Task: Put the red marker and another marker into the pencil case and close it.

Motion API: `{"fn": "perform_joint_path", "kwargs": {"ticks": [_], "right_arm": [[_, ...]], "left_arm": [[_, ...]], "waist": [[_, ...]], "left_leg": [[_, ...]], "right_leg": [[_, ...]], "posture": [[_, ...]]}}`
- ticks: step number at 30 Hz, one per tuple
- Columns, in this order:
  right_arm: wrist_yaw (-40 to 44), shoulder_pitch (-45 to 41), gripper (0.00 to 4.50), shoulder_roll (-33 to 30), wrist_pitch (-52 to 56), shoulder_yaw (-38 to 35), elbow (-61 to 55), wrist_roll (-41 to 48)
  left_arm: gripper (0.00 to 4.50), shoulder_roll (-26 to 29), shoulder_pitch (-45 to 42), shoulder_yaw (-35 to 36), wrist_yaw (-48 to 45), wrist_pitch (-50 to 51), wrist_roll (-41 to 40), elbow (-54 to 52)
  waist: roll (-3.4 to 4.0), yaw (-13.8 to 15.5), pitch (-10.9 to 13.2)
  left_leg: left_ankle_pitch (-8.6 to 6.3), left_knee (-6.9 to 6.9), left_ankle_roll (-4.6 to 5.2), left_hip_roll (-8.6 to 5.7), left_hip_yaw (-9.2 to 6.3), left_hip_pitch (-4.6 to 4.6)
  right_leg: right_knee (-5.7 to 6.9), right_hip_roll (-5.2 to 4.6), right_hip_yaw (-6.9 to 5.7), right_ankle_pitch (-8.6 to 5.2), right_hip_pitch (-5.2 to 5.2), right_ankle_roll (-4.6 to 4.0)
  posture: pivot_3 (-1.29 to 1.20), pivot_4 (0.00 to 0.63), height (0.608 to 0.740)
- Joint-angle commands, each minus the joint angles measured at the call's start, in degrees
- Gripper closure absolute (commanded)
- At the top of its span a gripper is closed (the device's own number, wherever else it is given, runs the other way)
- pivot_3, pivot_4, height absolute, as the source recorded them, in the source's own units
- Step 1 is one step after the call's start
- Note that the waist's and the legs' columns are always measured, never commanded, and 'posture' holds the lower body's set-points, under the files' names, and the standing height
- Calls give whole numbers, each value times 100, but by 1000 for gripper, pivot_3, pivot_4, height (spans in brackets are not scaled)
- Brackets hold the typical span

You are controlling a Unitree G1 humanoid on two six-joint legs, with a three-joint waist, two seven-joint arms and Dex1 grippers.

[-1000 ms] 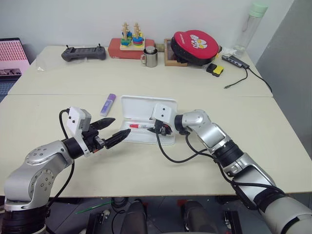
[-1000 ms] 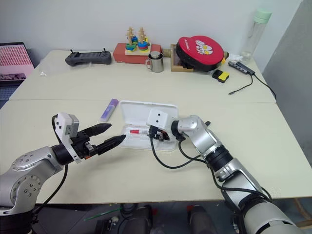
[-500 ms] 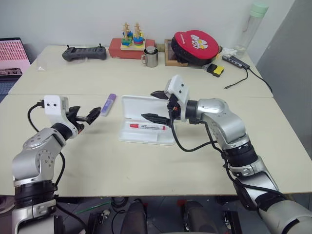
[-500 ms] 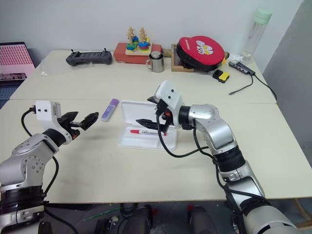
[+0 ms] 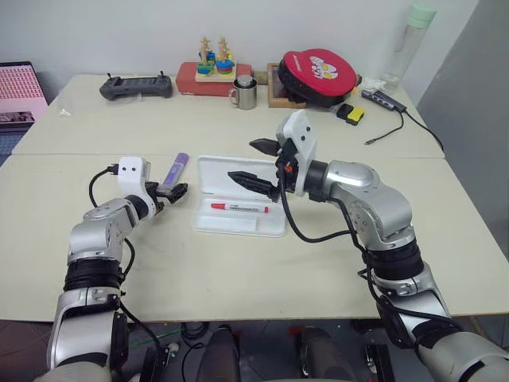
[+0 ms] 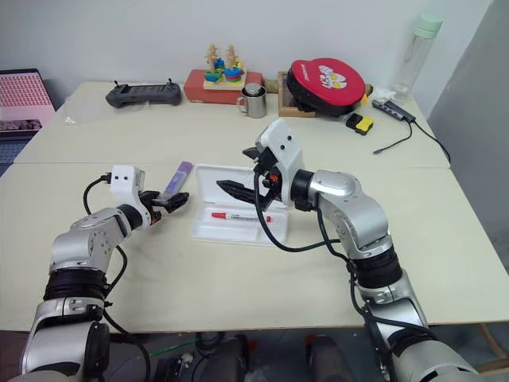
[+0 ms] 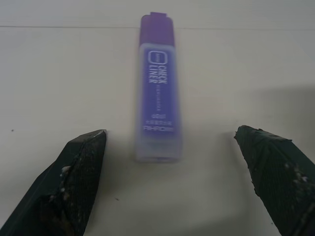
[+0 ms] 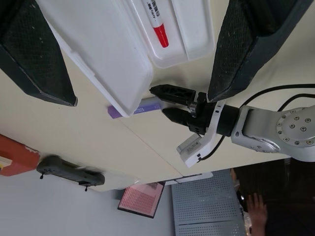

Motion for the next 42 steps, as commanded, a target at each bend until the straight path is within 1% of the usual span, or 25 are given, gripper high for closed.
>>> {"fn": "perform_joint_path", "kwargs": {"ticks": [1,4,6,7,8,13,19,21,27,30,32,33,35,36,38,42], "right_arm": [[-98,-108,54,-23,-90,-185,-276,132],[-126,-114,54,-57,-104,-213,-305,154],[-133,-114,0,-77,-115,-224,-292,146],[-134,-109,0,-82,-118,-225,-294,149],[-139,-114,0,-83,-125,-231,-281,155],[-159,-140,0,-97,-149,-272,-253,184],[-165,-227,0,-156,-176,-371,-192,251],[-186,-237,0,-175,-175,-391,-203,277],[-262,-144,0,-248,-141,-391,-326,316],[-235,-87,0,-333,-92,-556,-457,473],[-222,-56,0,-363,-46,-633,-547,579],[-183,-16,0,-378,30,-725,-647,737],[149,234,0,-566,271,-880,-1112,1262],[223,325,0,-671,398,-956,-1269,1444],[310,448,0,-891,583,-1025,-1448,1663],[480,650,0,-1353,695,-992,-1600,1791]], "left_arm": [[0,5,-241,-33,-76,-154,156,334],[0,-51,-416,-69,-117,-229,245,599],[358,-40,-455,-106,-161,-340,325,709],[424,-39,-464,-97,-174,-362,345,752],[708,-28,-471,-106,-198,-400,380,792],[1688,-27,-522,-38,-234,-535,425,927],[2995,-34,-655,-23,-154,-751,505,1132],[3270,-33,-694,-18,-140,-794,525,1217],[3303,-20,-774,-2,-74,-1076,610,1414],[3303,2,-919,258,-404,-1529,304,1199],[3303,-21,-947,373,-600,-1614,112,989],[3303,-43,-937,433,-944,-1577,-135,677],[3303,12,-789,560,-1623,-1485,-627,-93],[3303,102,-721,596,-1969,-1426,-818,-376],[3303,267,-632,587,-2401,-1354,-974,-682],[3303,546,-488,258,-3224,-819,-1241,-1275]], "waist": [[0,-7,0],[0,-5,0],[0,-8,0],[0,-7,0],[0,-8,0],[0,-1,0],[0,10,0],[0,9,0],[0,9,0],[0,8,0],[0,11,0],[0,12,0],[-2,30,1],[-2,37,1],[-1,24,1],[0,-28,1]], "left_leg": [[0,-1,0,0,0,0],[0,-1,0,0,0,0],[0,0,0,0,0,0],[0,0,0,0,1,0],[0,0,0,0,0,0],[0,1,0,0,0,0],[0,0,0,-1,0,0],[0,0,0,-1,0,0],[0,0,0,-1,0,0],[0,0,0,-1,0,-1],[0,0,0,-1,0,-5],[0,0,0,0,-2,-11],[0,0,0,-1,-2,-14],[0,-1,-1,0,-8,-28],[0,0,-2,-2,-7,-34],[-1,-1,-1,-2,-6,-27]], "right_leg": [[0,0,1,0,0,0],[0,0,0,0,0,0],[0,0,0,0,1,1],[0,0,0,0,1,2],[0,0,0,0,2,2],[0,0,0,1,2,1],[0,-1,0,1,2,2],[0,-1,-1,0,2,2],[0,0,-1,1,2,1],[0,0,0,1,2,2],[-1,-1,-1,1,-1,1],[-2,-1,-4,1,-4,1],[-3,-1,-4,1,-5,0],[-5,-2,-13,2,-8,0],[-7,-6,-14,2,-12,-1],[-4,-6,-13,1,-12,-1]], "posture": [[0,150,740],[0,150,740],[0,150,740],[0,150,740],[0,150,740],[0,150,740],[0,150,740],[0,150,740],[0,150,740],[0,150,740],[0,150,740],[0,150,740],[0,150,740],[0,150,740],[0,150,740],[0,150,740]]}}
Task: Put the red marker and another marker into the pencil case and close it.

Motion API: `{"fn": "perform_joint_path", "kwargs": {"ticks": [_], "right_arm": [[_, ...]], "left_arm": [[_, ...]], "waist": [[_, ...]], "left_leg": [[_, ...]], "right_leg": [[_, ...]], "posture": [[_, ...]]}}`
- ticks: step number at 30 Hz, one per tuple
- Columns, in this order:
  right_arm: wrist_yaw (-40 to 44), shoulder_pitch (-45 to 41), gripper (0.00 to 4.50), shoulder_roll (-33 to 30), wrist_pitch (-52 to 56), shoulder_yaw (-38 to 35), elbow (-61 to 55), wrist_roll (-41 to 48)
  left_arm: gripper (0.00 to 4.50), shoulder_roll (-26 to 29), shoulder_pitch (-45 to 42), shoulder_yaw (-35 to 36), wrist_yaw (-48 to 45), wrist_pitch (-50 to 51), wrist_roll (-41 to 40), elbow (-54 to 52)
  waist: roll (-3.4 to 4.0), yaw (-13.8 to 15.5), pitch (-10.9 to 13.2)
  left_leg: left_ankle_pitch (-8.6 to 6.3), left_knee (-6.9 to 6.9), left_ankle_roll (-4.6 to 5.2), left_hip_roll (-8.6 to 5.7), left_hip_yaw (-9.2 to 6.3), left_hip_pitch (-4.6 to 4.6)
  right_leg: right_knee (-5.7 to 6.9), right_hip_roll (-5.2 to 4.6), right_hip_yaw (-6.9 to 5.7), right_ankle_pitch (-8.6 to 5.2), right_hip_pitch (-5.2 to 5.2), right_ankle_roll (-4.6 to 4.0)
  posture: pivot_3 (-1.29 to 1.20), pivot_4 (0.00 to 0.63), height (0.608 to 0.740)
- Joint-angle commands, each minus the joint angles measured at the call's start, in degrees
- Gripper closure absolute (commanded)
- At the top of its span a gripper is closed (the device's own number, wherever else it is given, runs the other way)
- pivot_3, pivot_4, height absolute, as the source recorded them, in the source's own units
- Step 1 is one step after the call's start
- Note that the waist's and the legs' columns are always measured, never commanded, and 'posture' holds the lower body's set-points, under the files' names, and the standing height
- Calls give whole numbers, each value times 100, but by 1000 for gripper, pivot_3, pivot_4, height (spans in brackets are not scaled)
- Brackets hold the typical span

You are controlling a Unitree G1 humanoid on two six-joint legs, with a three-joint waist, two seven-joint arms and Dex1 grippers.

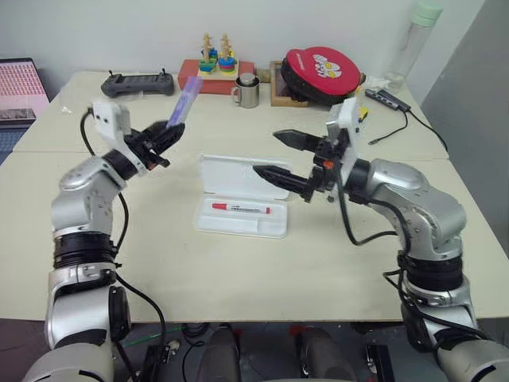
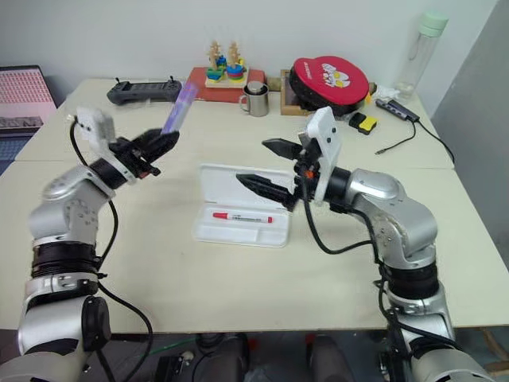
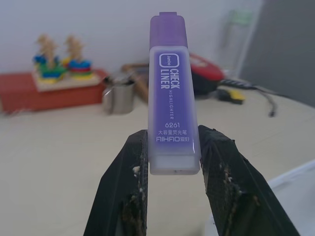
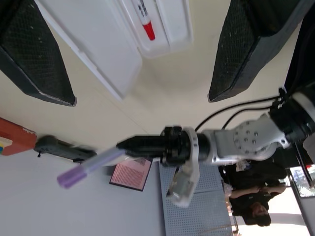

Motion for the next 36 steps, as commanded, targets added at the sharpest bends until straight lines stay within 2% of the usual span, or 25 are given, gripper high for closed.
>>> {"fn": "perform_joint_path", "kwargs": {"ticks": [1,5,9,14,23,27,30,36], "right_arm": [[131,75,0,-256,79,-111,-292,246],[218,196,0,-494,111,6,-386,287],[134,291,0,-599,83,123,-425,239],[141,410,0,-650,3,236,-442,205],[47,522,0,-629,-92,328,-442,159],[7,541,0,-609,-127,352,-441,146],[-25,561,0,-591,-148,374,-441,143],[-66,612,0,-579,-181,418,-462,142]], "left_arm": [[3303,242,149,-261,-778,346,-226,-524],[3303,649,559,-869,-1738,234,32,-983],[3303,1184,827,-1784,-2790,-220,665,-1077],[3303,1191,401,-2198,-3318,-675,1024,-563],[3303,1184,-184,-2808,-3950,-2121,1936,587],[3303,1222,-363,-2930,-3958,-2305,1998,935],[3303,1232,-470,-2993,-3946,-2732,2363,1241],[3303,1055,-648,-2874,-3903,-2717,2390,1458]], "waist": [[0,-24,0],[1,-42,0],[0,-21,1],[3,1,2],[2,1,2],[3,-6,3],[2,-6,2],[2,-6,3]], "left_leg": [[0,0,0,0,0,6],[1,2,1,1,3,12],[1,4,1,1,7,11],[0,4,1,2,7,7],[0,5,2,2,7,3],[0,4,2,2,7,2],[0,6,2,3,6,0],[0,6,3,3,6,0]], "right_leg": [[1,0,1,-1,1,1],[1,3,10,-9,3,12],[1,3,14,-8,2,8],[-1,4,13,-12,-1,7],[-1,5,14,-13,-4,9],[0,5,13,-14,-6,7],[0,5,12,-14,-6,8],[2,6,12,-14,-6,9]], "posture": [[0,150,740],[0,150,740],[0,150,740],[0,150,740],[0,150,740],[0,150,740],[0,150,740],[0,150,740]]}}
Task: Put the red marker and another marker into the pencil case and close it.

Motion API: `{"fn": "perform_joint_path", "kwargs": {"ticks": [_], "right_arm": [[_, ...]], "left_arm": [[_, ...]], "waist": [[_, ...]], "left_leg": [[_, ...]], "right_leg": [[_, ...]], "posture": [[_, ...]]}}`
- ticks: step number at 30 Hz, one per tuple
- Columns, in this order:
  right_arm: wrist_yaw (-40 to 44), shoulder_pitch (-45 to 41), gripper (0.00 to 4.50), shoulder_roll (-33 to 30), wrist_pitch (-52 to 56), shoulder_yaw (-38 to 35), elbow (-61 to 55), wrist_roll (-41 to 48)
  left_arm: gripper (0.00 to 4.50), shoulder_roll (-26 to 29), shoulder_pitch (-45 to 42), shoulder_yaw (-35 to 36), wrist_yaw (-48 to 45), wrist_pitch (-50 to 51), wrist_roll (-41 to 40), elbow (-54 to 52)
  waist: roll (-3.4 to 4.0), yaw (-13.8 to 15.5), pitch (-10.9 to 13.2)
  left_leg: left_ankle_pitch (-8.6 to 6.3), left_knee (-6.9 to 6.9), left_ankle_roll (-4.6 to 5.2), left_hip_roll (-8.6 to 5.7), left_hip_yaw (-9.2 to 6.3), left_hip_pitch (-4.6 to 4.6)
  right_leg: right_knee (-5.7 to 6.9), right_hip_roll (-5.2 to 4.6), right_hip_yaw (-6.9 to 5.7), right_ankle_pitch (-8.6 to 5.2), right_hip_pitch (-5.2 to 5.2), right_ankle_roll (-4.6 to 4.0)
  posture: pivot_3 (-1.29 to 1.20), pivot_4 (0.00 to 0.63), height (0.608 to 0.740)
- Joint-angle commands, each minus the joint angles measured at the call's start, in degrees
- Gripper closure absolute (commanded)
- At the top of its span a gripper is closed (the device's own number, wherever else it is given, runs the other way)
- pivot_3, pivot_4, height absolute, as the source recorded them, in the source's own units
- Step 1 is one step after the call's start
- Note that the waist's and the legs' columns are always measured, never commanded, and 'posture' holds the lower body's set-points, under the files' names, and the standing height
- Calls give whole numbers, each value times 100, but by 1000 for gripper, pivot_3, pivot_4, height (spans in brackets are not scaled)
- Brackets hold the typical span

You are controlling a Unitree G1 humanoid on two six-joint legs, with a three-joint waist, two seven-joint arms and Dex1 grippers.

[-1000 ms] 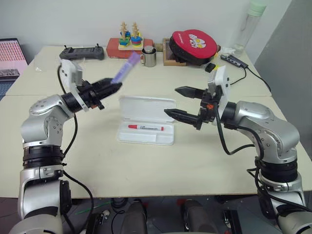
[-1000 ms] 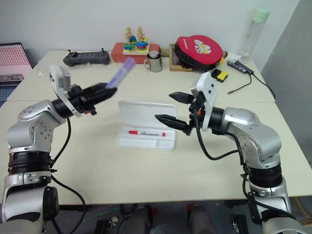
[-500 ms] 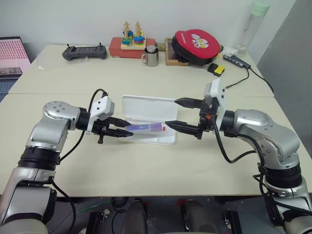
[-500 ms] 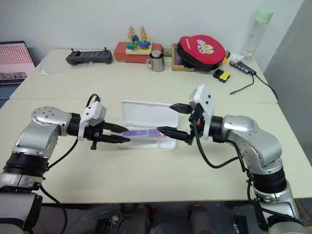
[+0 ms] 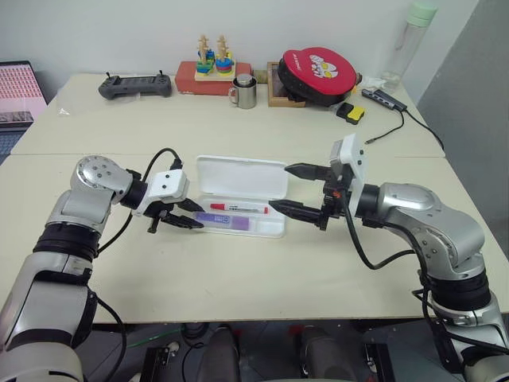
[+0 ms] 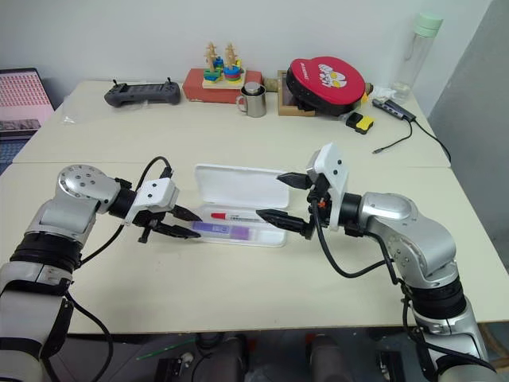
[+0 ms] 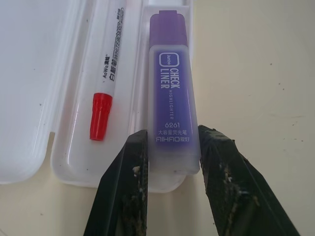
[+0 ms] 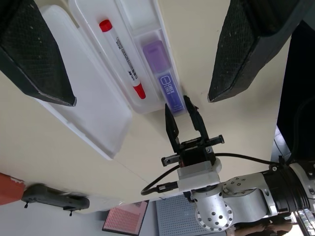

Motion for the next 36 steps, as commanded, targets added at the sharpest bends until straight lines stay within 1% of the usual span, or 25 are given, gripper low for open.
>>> {"fn": "perform_joint_path", "kwargs": {"ticks": [1,7,8,10,12,14,17,20,22,25,26,28,29,30,31,32,35,36], "right_arm": [[-38,-3,0,4,-140,-49,-231,7],[-22,-4,0,-25,-147,-32,-214,-1],[-22,-6,0,-24,-150,-34,-212,-4],[-15,-7,0,-28,-151,-39,-209,-6],[-11,-3,0,-41,-147,-48,-215,-4],[-8,6,0,-57,-147,-62,-217,-2],[1,18,0,-94,-149,-91,-200,-5],[-58,47,0,-111,-73,-224,-198,86],[-411,99,0,-76,16,-430,-119,5],[-839,147,0,-102,118,-530,3,-200],[-1189,222,0,-149,204,-495,155,-510],[-1616,312,0,-194,319,-461,327,-884],[-2170,427,0,3,578,-548,369,-1109],[-2543,499,0,161,763,-614,378,-1245],[-2806,542,0,278,906,-663,378,-1346],[-3228,601,0,560,1055,-800,442,-1484],[-3829,731,0,1038,1185,-943,553,-1742],[-4095,796,0,1307,1057,-973,640,-1859]], "left_arm": [[3303,-19,-167,122,-12,-75,35,58],[3303,-66,-158,84,-61,62,-63,7],[2599,-83,-157,88,-61,83,-52,-3],[2312,-80,-140,38,-61,201,-122,-51],[1864,-107,-129,58,-61,260,-140,-100],[1517,-132,-128,84,-61,258,-138,-128],[938,-223,-147,190,-61,449,-341,-277],[384,-400,-99,446,-61,1115,-968,-780],[50,-651,34,714,115,1760,-1491,-1405],[50,-894,228,920,463,2391,-1878,-2096],[50,-1142,388,987,866,2543,-1981,-2465],[50,-1441,595,1074,1380,2766,-2104,-2954],[50,-1748,723,1154,1802,2783,-2167,-3161],[50,-1948,807,1211,2084,2803,-2204,-3297],[50,-2092,870,1256,2295,2835,-2225,-3411],[50,-2216,939,1235,2523,2766,-2125,-3512],[50,-2320,1070,1132,2788,2737,-2030,-3722],[50,-2375,1135,1105,2855,2799,-2092,-3809]], "waist": [[0,0,0],[0,-2,0],[0,-3,0],[0,-3,0],[0,-4,0],[0,-4,0],[0,-4,0],[0,0,0],[0,5,0],[0,3,0],[0,1,0],[1,6,-3],[1,9,-3],[0,15,-4],[-1,27,-4],[-1,28,-3],[0,-17,-4],[0,-20,-4]], "left_leg": [[0,0,0,0,0,-1],[0,0,0,0,-1,-1],[0,1,0,0,-1,-1],[0,2,0,0,-1,-1],[0,2,0,0,-2,-1],[0,2,0,0,-2,-1],[0,2,0,0,-2,-1],[0,4,0,0,-2,-2],[0,6,0,0,-4,-4],[0,9,0,-1,-4,-4],[0,9,0,0,-5,-3],[1,10,0,-1,-5,6],[0,10,1,-1,-5,11],[1,10,0,-1,-5,11],[1,13,0,-1,-4,15],[1,14,0,-1,-6,14],[2,13,2,-1,-5,17],[2,12,2,-1,-3,19]], "right_leg": [[0,0,-1,0,0,0],[1,0,-1,0,0,-1],[1,0,-1,0,0,-1],[2,0,-1,0,0,0],[2,0,-1,0,0,0],[2,0,-1,1,0,-1],[2,0,-1,1,1,-2],[3,0,-2,1,2,-1],[4,0,-3,2,2,-2],[3,-1,-2,3,5,-2],[5,-1,-3,4,6,-3],[7,-1,-1,6,14,-6],[5,-1,-2,6,18,-6],[7,-1,-1,6,17,-5],[10,-1,1,9,21,-9],[9,-1,-1,10,21,-9],[15,3,5,12,16,-7],[16,3,9,13,15,-5]], "posture": [[0,150,740],[0,150,740],[0,150,740],[0,150,740],[0,150,740],[0,150,740],[0,150,740],[0,150,740],[0,150,740],[0,150,740],[0,150,740],[0,150,740],[0,150,740],[0,150,740],[0,150,740],[0,150,740],[0,150,740],[0,150,740]]}}
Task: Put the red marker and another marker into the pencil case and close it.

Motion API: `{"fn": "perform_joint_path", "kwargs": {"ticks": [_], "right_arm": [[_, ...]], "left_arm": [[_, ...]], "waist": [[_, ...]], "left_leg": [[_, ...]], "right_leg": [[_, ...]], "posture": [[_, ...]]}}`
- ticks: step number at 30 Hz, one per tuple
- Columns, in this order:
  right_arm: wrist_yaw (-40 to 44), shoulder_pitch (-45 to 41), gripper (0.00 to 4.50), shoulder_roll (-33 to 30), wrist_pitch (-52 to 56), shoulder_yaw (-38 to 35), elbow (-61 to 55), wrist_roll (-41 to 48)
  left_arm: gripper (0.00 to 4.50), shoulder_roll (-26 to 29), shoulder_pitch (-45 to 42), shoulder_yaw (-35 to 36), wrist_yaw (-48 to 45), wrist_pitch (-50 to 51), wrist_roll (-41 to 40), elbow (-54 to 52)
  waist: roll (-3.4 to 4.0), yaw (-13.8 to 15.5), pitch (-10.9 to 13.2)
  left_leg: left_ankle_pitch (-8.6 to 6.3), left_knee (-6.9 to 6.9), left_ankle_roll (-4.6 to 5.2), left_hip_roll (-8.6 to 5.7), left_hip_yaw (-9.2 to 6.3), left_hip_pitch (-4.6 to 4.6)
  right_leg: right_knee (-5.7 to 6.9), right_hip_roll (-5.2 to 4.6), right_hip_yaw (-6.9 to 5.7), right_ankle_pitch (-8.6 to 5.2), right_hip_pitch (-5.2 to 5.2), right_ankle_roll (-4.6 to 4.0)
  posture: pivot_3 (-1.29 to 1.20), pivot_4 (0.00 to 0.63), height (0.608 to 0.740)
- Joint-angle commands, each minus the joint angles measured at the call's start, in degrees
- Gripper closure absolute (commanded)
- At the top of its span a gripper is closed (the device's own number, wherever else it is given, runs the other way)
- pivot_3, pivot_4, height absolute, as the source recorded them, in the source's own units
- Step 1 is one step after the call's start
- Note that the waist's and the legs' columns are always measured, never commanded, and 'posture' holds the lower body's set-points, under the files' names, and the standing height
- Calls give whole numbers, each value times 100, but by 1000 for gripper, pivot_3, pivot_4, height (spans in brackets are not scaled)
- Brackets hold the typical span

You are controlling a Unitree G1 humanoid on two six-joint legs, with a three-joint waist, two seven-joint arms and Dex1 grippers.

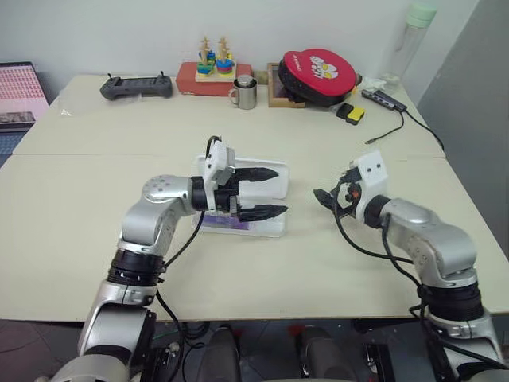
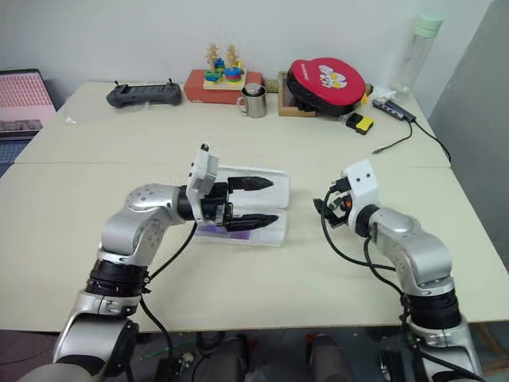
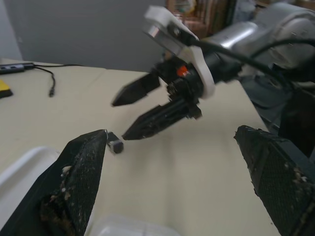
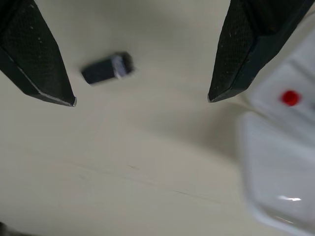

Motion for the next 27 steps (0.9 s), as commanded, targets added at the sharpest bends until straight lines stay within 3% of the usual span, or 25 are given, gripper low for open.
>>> {"fn": "perform_joint_path", "kwargs": {"ticks": [1,9,16,19,27], "right_arm": [[-924,128,0,662,-231,-211,102,-431],[-1349,4,0,1452,-591,-343,674,-670],[-1543,-244,0,1633,-1035,-312,1457,-971],[-1597,-317,481,1675,-1194,-322,1564,-1053],[-1574,-242,2549,1672,-1314,-335,1590,-1166]], "left_arm": [[50,-96,168,40,331,15,-67,-515],[50,-138,222,46,528,37,-121,-585],[50,-103,187,54,549,-7,-111,-543],[0,-117,153,61,593,-73,-65,-490],[0,-155,114,37,657,-151,-38,-404]], "waist": [[1,-2,0],[3,10,-2],[3,7,-3],[3,7,-3],[3,7,-3]], "left_leg": [[0,0,0,0,0,2],[0,-1,0,-3,2,15],[0,-2,0,-2,2,17],[0,-2,0,-2,2,16],[0,-3,0,-2,2,16]], "right_leg": [[0,0,0,0,3,0],[-9,-1,1,2,20,5],[-12,-1,1,2,21,4],[-13,-1,1,2,22,4],[-13,-1,1,2,21,5]], "posture": [[0,150,740],[0,150,740],[0,150,740],[0,150,740],[0,150,740]]}}
